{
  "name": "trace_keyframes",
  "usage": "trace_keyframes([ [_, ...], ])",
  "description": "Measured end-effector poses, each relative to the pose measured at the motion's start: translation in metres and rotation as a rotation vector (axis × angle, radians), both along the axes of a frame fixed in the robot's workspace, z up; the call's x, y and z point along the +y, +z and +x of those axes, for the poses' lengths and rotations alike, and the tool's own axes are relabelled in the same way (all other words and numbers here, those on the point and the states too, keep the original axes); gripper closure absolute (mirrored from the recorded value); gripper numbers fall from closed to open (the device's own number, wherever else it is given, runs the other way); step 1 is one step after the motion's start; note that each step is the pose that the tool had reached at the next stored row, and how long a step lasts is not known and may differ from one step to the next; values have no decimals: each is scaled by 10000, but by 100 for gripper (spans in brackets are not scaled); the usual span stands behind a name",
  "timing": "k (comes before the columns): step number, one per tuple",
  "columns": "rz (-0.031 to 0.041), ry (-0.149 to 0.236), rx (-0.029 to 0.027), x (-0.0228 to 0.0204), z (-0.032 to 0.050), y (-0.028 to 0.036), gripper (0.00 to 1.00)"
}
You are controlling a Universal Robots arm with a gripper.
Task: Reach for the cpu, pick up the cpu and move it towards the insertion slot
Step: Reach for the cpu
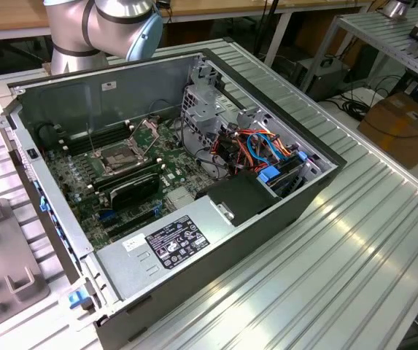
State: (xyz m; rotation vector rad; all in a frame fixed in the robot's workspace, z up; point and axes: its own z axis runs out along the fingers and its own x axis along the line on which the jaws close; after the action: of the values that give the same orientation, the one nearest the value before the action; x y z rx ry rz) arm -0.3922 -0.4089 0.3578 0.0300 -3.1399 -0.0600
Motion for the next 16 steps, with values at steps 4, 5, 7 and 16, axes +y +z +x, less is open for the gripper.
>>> trace_keyframes([
  [4, 0, 0, 2, 0, -11, 0, 89],
  [5, -1, 0, 2, 0, -14, 0, 89],
  [7, 0, 0, 2, 0, -22, -1, 89],
  [16, 0, 0, 3, 0, -43, 0, 89],
])
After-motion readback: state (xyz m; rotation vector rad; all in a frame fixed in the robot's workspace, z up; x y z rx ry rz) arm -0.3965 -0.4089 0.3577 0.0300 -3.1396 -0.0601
